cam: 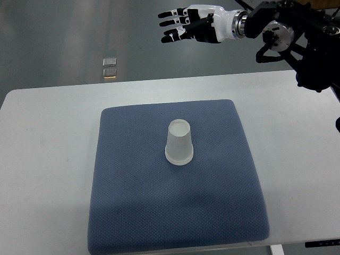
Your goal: Stack paper cups
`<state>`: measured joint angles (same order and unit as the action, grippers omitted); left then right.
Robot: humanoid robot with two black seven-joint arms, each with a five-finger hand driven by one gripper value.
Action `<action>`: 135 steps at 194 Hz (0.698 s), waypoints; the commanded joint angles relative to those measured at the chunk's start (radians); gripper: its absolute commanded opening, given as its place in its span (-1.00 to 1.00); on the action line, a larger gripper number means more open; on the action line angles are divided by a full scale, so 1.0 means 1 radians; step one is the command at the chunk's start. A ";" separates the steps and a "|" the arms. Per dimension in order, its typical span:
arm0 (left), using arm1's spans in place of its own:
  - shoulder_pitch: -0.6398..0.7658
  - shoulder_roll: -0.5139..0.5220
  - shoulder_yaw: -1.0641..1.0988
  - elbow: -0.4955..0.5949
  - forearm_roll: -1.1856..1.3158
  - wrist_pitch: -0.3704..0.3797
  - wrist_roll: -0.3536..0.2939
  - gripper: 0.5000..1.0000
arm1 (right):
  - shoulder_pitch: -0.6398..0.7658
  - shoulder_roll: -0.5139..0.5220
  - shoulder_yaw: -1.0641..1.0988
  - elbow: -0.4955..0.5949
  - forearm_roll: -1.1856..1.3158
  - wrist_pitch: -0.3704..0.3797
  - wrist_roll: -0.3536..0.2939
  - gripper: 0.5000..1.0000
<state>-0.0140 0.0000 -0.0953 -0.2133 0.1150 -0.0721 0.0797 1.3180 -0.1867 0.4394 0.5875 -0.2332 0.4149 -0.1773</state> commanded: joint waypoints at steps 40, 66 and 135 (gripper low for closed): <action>0.000 0.000 0.003 0.002 0.000 0.000 0.002 1.00 | -0.146 0.138 0.332 -0.163 0.003 -0.085 0.110 0.70; 0.000 0.000 0.005 0.000 0.000 0.000 0.003 1.00 | -0.194 0.174 0.469 -0.198 0.003 -0.093 0.144 0.71; 0.000 0.000 0.005 -0.003 0.000 0.000 0.006 1.00 | -0.372 0.178 0.679 -0.213 0.006 -0.079 0.229 0.71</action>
<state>-0.0140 0.0000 -0.0905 -0.2148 0.1150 -0.0721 0.0846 0.9955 -0.0070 1.0731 0.3729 -0.2285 0.3320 0.0416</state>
